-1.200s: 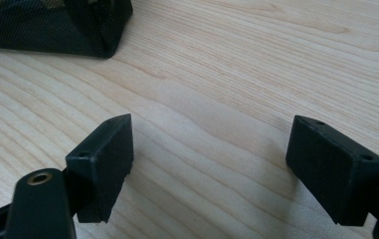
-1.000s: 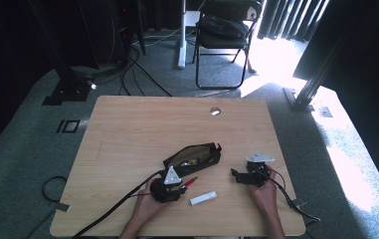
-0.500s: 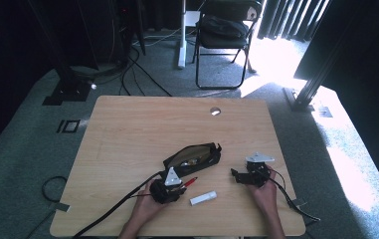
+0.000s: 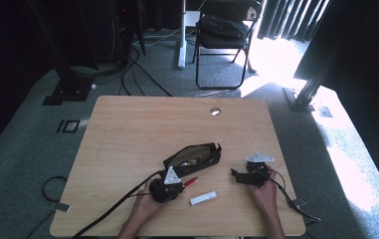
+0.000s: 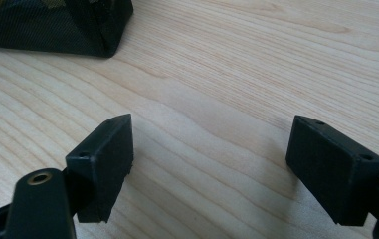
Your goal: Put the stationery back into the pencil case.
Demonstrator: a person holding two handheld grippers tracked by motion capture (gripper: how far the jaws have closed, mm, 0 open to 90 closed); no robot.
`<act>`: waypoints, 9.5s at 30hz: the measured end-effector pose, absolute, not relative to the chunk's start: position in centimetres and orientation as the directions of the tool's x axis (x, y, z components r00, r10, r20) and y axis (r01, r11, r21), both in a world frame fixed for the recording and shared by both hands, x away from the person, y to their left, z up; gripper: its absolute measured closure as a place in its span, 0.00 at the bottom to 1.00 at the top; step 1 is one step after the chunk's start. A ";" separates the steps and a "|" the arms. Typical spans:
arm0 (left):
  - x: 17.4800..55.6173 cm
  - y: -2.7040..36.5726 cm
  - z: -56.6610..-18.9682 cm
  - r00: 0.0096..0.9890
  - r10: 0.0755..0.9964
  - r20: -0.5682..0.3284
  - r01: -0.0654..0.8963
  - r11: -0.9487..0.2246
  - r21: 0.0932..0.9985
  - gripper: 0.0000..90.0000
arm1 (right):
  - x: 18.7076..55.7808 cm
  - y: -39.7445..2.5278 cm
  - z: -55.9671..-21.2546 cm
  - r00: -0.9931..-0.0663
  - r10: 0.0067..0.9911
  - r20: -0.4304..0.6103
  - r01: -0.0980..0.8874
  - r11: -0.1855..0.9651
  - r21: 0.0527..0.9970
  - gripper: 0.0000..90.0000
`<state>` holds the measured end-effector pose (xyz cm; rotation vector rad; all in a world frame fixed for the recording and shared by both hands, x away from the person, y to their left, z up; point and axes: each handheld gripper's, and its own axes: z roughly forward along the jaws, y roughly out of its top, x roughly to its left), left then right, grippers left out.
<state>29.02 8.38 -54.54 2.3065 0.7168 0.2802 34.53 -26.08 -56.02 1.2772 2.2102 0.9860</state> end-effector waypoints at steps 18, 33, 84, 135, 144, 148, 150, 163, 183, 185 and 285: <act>28.8 8.4 -54.5 0.839 0.543 0.018 0.389 -0.623 0.679 0.89 | 34.5 -26.1 -56.0 -0.501 0.865 0.005 0.582 0.333 0.742 0.21; 28.6 9.1 -52.9 0.840 0.541 0.024 0.370 -0.605 0.705 0.89 | 34.5 -26.1 -56.0 -0.501 0.865 0.005 0.582 0.333 0.742 0.21; 27.9 10.5 -47.3 0.861 0.505 0.058 0.280 -0.565 0.776 0.89 | 34.5 -26.1 -56.0 -0.501 0.865 0.005 0.582 0.333 0.742 0.21; 29.1 11.0 -42.0 0.872 0.481 0.089 0.216 -0.542 0.813 0.89 | 34.5 -26.1 -56.0 -0.501 0.866 0.005 0.582 0.333 0.742 0.21; 29.7 11.0 -41.8 0.870 0.488 0.074 0.226 -0.528 0.819 0.89 | 34.5 -26.1 -56.0 -0.501 0.866 0.005 0.582 0.333 0.742 0.21; 30.0 10.8 -41.7 0.871 0.486 0.078 0.224 -0.532 0.817 0.89 | 34.5 -26.1 -56.0 -0.501 0.866 0.005 0.582 0.333 0.742 0.21; 30.1 10.7 -41.7 0.870 0.487 0.076 0.226 -0.531 0.817 0.89 | 34.5 -26.1 -56.0 -0.501 0.866 0.005 0.582 0.333 0.742 0.21; 31.2 10.4 -41.8 0.865 0.497 0.071 0.238 -0.531 0.813 0.89 | 34.5 -26.1 -56.0 -0.501 0.866 0.005 0.582 0.333 0.742 0.21; 32.8 9.5 -42.1 0.863 0.501 0.064 0.249 -0.532 0.810 0.89 | 34.5 -26.1 -56.0 -0.502 0.865 0.006 0.583 0.333 0.741 0.20; 33.0 9.5 -42.2 0.861 0.505 0.061 0.253 -0.530 0.809 0.89 | 34.5 -26.1 -56.0 -0.502 0.865 0.006 0.583 0.333 0.741 0.20; 36.8 7.3 -47.2 0.865 0.501 0.033 0.280 -0.536 0.797 0.88 | 34.5 -26.1 -56.0 -0.502 0.865 0.006 0.582 0.333 0.742 0.20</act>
